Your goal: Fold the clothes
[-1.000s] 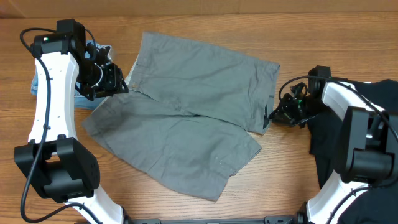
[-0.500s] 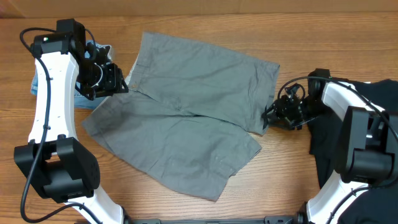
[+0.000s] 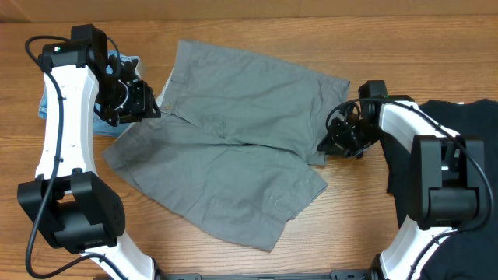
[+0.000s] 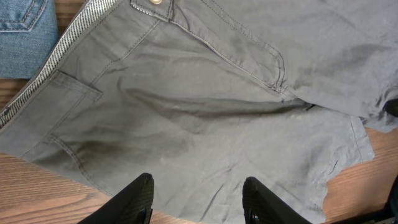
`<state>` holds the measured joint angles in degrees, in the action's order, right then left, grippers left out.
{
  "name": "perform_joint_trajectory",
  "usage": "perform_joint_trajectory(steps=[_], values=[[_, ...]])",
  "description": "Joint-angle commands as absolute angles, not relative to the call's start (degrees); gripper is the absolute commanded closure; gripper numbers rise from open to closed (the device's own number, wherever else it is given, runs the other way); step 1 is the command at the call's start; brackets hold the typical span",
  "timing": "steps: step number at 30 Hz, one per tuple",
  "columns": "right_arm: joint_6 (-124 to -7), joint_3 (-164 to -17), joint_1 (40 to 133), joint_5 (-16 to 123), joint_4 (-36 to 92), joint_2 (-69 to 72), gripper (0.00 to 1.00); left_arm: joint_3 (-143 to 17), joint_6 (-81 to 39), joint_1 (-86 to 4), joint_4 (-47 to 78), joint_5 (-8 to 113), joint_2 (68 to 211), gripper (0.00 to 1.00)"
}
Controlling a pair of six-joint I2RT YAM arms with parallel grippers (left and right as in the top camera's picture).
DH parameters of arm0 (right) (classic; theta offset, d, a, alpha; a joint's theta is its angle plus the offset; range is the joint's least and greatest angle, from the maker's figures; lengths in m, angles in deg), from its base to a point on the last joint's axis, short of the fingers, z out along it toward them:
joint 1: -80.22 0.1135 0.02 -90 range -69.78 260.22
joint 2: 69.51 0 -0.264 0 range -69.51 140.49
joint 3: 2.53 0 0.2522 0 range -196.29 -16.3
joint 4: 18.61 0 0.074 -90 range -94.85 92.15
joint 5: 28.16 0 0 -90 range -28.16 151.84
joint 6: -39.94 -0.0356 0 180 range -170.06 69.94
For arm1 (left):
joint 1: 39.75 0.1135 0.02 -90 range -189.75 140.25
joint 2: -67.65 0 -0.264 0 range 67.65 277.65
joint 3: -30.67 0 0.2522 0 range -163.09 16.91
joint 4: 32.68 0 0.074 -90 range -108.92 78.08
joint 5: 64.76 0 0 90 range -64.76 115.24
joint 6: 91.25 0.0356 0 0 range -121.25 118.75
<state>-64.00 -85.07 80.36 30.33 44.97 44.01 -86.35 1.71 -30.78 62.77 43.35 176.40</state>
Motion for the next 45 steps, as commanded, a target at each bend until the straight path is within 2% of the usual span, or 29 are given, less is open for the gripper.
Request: perform_joint_trajectory(steps=[1,6,8,10,11,12,13,15,19,20,22,24,26,27,30,31,38,45], values=[[-61.92,-85.66,77.89,32.23,47.88,42.32,0.92,-86.48,2.63,-31.22,62.9,44.35,175.02,0.5],[-56.06,-87.43,74.04,31.27,53.93,40.38,0.87,-86.48,2.63,-31.22,62.49,44.35,175.02,0.5],[-55.62,-87.45,73.12,31.14,55.46,39.66,0.74,-86.48,2.61,-31.22,62.31,44.35,175.02,0.5],[-56.19,-87.47,71.66,31.77,57.82,39.61,0.67,-86.48,2.61,-31.22,62.27,44.35,175.02,0.5],[-56.26,-87.47,71.16,31.86,58.46,39.61,0.67,-86.48,2.61,-31.22,62.29,44.35,175.02,0.49],[-56.26,-87.47,70.65,31.79,58.76,39.61,0.82,-86.48,2.61,-31.22,62.29,44.35,175.02,0.5],[-56.24,-87.47,70.24,31.82,58.78,39.61,0.92,-86.48,2.63,-31.22,62.27,44.35,175.02,0.49],[-56.24,-87.45,69.43,31.79,58.48,39.64,0.96,-86.48,2.61,-31.22,62.11,44.35,175.02,0.49],[-56.24,-86.93,69.32,31.82,56.9,39.7,0.94,-86.48,2.61,-31.22,62.09,44.35,175.02,0.49],[-56.3,-86.71,69.34,31.77,56.34,39.74,0.89,-86.48,2.61,-31.22,62.09,44.35,175.02,0.49],[-57.74,-85.75,69.45,31.03,53.93,39.79,0.58,-86.48,2.61,-31.22,62.07,44.35,175.02,0.49],[-57.72,-84.54,69.85,28.54,51.7,39.79,0.56,-86.48,2.61,-31.22,61.98,44.35,175.02,0.49],[-57.72,-83.49,70.63,27.05,49.74,39.83,0.58,-86.48,2.61,-31.22,61.76,44.35,175.02,0.49],[-57.72,-83.06,71.09,27.03,48.82,39.83,0.62,-86.48,2.61,-31.22,61.68,44.35,175.02,0.48],[-57.7,-82.38,71.92,26.55,47.29,39.83,0.84,-86.48,2.63,-31.22,61.66,44.33,175.02,0.48],[-57.72,-82.29,72.03,25.45,46.87,39.83,0.96,-86.48,2.63,-31.22,61.63,44.33,175.02,0.47],[-57.77,-84.3,68.62,27.73,52.16,39.13,0.96,-86.48,2.63,-31.22,61.2,44.31,175.02,0.45],[-65.18,-83.67,67.59,39.95,51.83,39.15,0.96,-86.48,2.61,-31.31,60.08,44.35,175.02,0.45]])
